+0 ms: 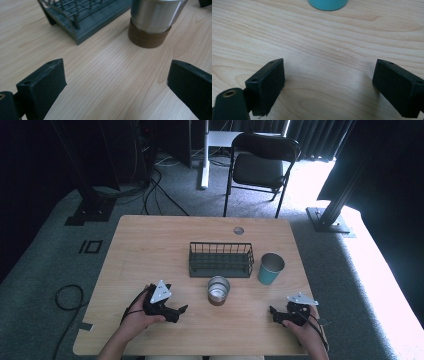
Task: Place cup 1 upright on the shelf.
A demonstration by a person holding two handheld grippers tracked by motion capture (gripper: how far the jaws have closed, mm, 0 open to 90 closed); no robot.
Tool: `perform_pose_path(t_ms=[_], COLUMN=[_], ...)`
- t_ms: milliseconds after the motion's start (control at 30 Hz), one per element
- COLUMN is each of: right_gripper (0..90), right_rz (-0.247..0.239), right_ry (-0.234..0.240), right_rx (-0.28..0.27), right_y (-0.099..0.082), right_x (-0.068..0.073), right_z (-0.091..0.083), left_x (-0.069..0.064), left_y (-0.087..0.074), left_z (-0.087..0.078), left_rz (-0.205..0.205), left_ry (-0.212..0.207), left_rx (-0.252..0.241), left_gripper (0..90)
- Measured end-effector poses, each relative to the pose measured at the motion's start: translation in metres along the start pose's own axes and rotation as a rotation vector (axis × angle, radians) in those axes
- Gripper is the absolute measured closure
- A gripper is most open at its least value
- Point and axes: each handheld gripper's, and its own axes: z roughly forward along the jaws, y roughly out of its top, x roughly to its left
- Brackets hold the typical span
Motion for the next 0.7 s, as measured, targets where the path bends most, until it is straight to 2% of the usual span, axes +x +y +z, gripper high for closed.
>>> perform_pose_path(t_ms=[367, 700], right_gripper=[10.2, 10.2], right_rz=[0.001, 0.0], right_ry=[0.0, 0.0], right_rx=[0.0, 0.0], right_y=[0.0, 0.0], right_x=[0.0, 0.0], right_z=[0.0, 0.0], left_x=[-0.01, -0.014], left_y=[0.011, 0.019], left_z=[0.011, 0.018], left_rz=[0.022, 0.018], left_ry=[-0.036, -0.07], left_rx=[-0.017, -0.039], left_gripper=[2.6, 2.6])
